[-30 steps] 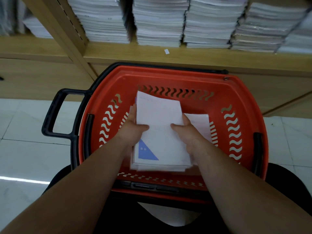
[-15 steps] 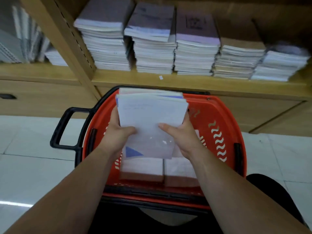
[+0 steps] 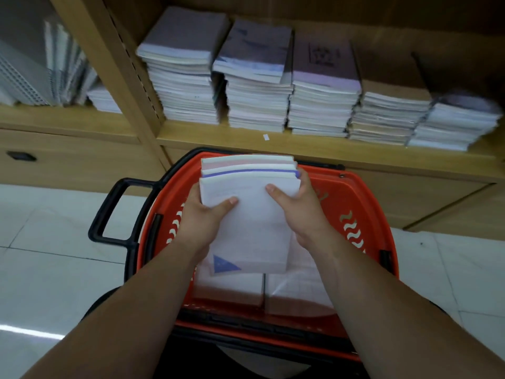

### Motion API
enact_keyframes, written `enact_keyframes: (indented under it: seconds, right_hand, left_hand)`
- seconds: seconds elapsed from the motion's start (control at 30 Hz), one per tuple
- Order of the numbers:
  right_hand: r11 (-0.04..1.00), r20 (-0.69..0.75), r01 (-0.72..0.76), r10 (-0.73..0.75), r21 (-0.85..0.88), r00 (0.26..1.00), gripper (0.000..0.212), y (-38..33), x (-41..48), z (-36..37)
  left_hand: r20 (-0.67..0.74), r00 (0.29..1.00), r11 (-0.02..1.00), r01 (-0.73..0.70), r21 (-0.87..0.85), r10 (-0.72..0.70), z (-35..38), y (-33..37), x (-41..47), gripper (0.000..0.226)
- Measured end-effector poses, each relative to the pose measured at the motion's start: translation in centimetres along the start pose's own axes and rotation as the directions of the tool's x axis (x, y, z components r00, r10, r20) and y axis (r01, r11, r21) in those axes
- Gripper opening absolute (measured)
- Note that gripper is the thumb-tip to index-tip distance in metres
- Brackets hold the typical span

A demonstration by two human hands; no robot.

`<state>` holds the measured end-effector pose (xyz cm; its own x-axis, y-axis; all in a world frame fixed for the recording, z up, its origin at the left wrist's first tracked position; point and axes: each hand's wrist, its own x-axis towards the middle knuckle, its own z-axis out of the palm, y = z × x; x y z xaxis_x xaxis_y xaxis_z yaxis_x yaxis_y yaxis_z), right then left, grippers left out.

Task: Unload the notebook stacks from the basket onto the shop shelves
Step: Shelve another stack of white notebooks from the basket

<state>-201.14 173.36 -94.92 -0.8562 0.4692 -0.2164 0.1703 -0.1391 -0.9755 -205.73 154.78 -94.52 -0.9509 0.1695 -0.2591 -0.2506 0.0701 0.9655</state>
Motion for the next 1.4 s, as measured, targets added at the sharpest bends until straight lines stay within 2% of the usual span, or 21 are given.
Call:
enact_keyframes:
  seconds: [0.07, 0.2, 0.4, 0.6, 0.7, 0.77, 0.87, 0.97, 1.03, 1.13, 1.3, 1.4]
  right_hand:
    - [0.997, 0.023, 0.077, -0.078, 0.018, 0.997, 0.061, -2.0, -0.2, -1.0]
    - [0.972, 0.152, 0.212, -0.196, -0.101, 0.969, 0.097, -5.4, -2.0, -4.5]
    - [0.931, 0.195, 0.253, -0.205, -0.265, 0.959, 0.09, -8.1, -5.6, -6.1]
    - [0.926, 0.176, 0.302, -0.266, -0.227, 0.948, 0.096, -12.5, -7.2, -8.0]
    - [0.933, 0.129, 0.327, -0.31, -0.15, 0.942, 0.088, -14.9, -8.0, -8.5]
    - [0.928, 0.062, 0.361, -0.356, -0.091, 0.932, 0.085, -16.3, -8.4, -8.9]
    - [0.922, -0.018, 0.384, -0.384, 0.039, 0.923, 0.082, -19.3, -8.8, -10.0]
    - [0.902, -0.108, 0.411, -0.399, 0.135, 0.911, 0.076, -22.6, -8.8, -11.4]
    - [0.872, -0.16, 0.463, -0.44, 0.161, 0.884, 0.074, -24.5, -8.8, -12.3]
    - [0.864, -0.185, 0.477, -0.448, 0.163, 0.875, 0.074, -26.6, -9.3, -14.1]
    - [0.871, -0.192, 0.476, -0.45, 0.123, 0.872, 0.071, -32.2, -9.4, -18.9]
    - [0.902, -0.169, 0.415, -0.394, 0.117, 0.903, 0.072, -37.2, -8.6, -23.0]
  left_hand:
    - [-0.006, 1.0, 0.999, -0.023, -0.049, 0.023, 0.5, 1.8, -0.5, 0.046]
    - [0.02, 0.999, 0.991, -0.048, -0.127, 0.051, 2.1, 6.4, -1.7, 0.04]
    - [0.01, 1.0, 0.975, 0.031, -0.219, -0.03, 4.4, 12.7, -2.7, 0.033]
    - [0.031, 0.999, 0.974, 0.025, -0.223, -0.018, 6.3, 18.5, -3.7, 0.022]
    - [0.072, 0.995, 0.985, -0.06, -0.163, 0.072, 7.5, 21.6, -3.8, 0.037]
    - [0.139, 0.97, 0.976, -0.183, -0.117, 0.199, 8.1, 23.5, -4.2, 0.055]
    - [0.355, 0.849, 0.914, -0.404, -0.042, 0.392, 7.9, 25.9, -5.4, 0.087]
    - [0.522, 0.754, 0.891, -0.452, -0.026, 0.398, 7.2, 26.8, -7.5, 0.095]
    - [0.579, 0.702, 0.86, -0.511, 0.004, 0.415, 7.4, 26.4, -9.4, 0.095]
    - [0.551, 0.676, 0.82, -0.571, -0.028, 0.49, 8.7, 26.1, -11.0, 0.092]
    - [0.512, 0.701, 0.856, -0.493, -0.154, 0.496, 14.0, 29.9, -11.5, 0.087]
    - [0.51, 0.703, 0.861, -0.477, -0.177, 0.495, 19.0, 33.6, -12.3, 0.08]
